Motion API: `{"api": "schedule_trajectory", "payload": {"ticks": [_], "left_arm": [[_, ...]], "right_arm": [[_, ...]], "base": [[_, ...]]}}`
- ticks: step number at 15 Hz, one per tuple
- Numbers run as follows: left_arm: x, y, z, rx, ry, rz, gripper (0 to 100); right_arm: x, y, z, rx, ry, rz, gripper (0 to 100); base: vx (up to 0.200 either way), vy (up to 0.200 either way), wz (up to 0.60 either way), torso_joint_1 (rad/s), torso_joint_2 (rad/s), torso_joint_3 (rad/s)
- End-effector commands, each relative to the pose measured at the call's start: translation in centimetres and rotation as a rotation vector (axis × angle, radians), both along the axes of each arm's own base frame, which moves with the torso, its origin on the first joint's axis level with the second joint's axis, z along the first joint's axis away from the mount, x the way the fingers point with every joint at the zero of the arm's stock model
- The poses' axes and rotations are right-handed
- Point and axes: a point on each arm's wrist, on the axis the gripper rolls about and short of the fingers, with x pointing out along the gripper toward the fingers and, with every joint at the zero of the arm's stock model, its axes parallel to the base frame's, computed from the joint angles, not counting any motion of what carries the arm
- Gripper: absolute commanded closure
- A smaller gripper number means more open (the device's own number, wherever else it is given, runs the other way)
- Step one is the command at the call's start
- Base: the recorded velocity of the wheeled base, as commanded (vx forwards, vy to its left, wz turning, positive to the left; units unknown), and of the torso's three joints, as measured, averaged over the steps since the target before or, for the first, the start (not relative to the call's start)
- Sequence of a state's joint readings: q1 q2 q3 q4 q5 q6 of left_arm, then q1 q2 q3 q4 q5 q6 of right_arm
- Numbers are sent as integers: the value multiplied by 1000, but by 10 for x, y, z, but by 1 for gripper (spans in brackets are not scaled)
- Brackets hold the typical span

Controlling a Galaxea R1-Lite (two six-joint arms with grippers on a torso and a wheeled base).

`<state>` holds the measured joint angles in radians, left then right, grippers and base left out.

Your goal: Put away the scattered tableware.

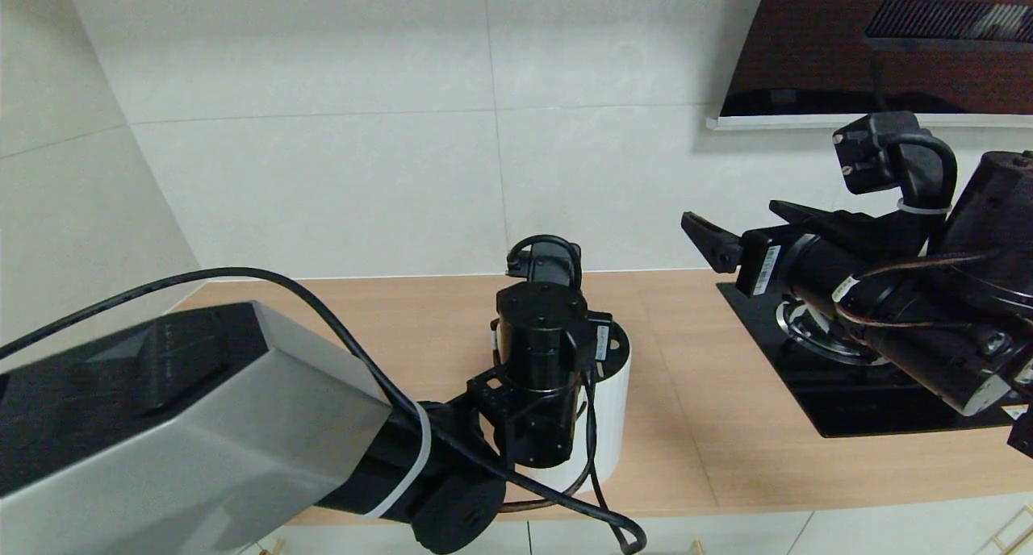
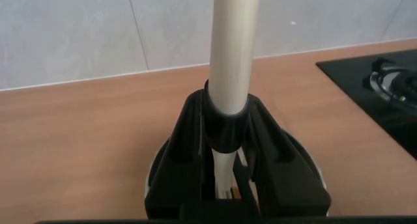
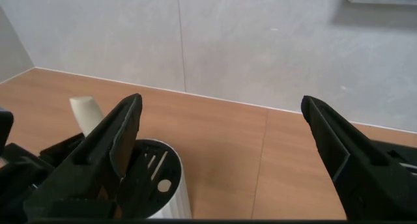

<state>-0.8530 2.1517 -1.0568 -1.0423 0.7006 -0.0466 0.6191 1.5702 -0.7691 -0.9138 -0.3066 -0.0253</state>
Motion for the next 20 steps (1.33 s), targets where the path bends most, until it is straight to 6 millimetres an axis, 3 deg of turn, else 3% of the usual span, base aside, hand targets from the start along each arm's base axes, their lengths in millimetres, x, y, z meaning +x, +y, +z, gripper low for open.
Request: {"api": "schedule_trajectory", "payload": {"ticks": [1,4,5,14,16,17,18,20], "left_arm": [[0,0,-1,1,2,1,100],[0,0,-2,2,4,1,100],[0,0,-2,6,6,1,0],[-2,2,4,-8,-6,1,0],[-3,10,23,-43,-37,8,0],[-2,22,43,-78,-73,30,0],[-5,43,79,-140,-135,56,0],[-14,69,119,-211,-215,72,0]], "right_arm": [[0,1,-1,-3,3,2,0],[0,1,-2,-7,3,2,0],[0,1,-2,-7,3,2,0],[0,1,-1,-7,2,1,0],[-1,0,-1,-5,1,2,0],[-2,-1,1,-2,-6,1,0],[-4,-3,6,8,-20,0,0],[-7,-6,12,-3,-45,-7,0]], "base": [[0,0,0,0,0,0],[0,0,0,0,0,0],[0,0,0,0,0,0],[0,0,0,0,0,0],[0,0,0,0,0,0],[0,0,0,0,0,0],[0,0,0,0,0,0],[0,0,0,0,0,0]]}}
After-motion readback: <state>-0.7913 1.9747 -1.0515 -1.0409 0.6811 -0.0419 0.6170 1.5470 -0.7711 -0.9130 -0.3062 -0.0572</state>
